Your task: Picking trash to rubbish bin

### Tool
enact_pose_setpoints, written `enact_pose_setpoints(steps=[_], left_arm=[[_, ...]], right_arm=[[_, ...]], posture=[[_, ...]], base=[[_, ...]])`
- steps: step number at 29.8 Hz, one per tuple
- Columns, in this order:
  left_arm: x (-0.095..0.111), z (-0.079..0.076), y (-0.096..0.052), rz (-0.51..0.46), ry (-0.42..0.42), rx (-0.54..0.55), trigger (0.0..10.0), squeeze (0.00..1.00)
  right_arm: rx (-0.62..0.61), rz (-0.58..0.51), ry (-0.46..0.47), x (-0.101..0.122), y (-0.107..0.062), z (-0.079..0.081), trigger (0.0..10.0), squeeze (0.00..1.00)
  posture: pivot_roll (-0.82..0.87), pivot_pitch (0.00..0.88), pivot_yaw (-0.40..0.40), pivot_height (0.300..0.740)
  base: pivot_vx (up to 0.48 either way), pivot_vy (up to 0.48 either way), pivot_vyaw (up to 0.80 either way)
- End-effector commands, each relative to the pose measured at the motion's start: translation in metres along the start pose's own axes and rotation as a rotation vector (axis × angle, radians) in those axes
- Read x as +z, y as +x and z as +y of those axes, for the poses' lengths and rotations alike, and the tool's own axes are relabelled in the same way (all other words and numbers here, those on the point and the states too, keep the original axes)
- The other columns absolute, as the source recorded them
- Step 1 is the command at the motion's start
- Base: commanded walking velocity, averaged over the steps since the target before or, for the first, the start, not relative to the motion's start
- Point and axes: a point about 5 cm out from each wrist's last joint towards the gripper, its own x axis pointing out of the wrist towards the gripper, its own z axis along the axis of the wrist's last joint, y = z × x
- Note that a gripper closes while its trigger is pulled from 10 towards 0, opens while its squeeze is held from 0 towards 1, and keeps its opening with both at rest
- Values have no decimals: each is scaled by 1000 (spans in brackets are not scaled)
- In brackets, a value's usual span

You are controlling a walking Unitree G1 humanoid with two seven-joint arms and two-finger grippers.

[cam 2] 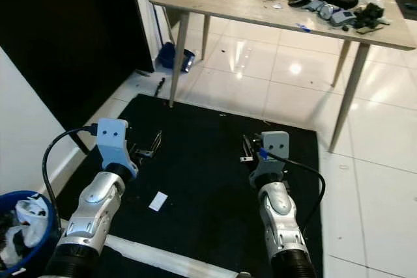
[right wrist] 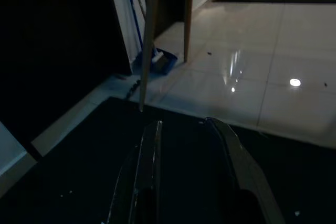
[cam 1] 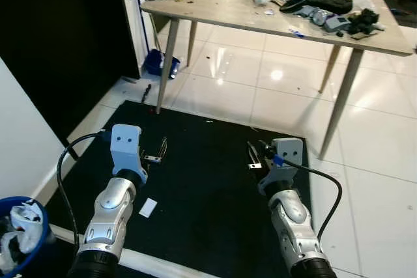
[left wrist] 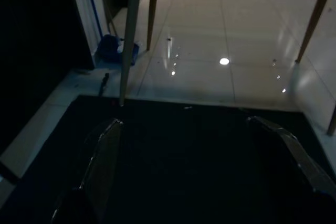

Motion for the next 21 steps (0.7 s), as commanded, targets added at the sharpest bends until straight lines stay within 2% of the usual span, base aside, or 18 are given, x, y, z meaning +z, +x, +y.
enact_pose_setpoints(steps=[1, 16, 21], left_arm=[[-6, 0, -1, 27, 3, -1, 10000, 0], [-4, 1, -1, 22, 7, -2, 10000, 0], [-4, 2, -1, 19, 6, 0, 10000, 0]], right_arm=[[-20, 27, 4, -5, -4, -4, 10000, 0], [-3, 27, 17, -5, -2, -1, 10000, 0], [-2, 28, 28, -5, -1, -1, 10000, 0]], posture=[[26, 128, 38, 740], [28, 113, 34, 740], [32, 102, 34, 740]], base=[[292, 0, 0], [294, 0, 0], [294, 0, -727]])
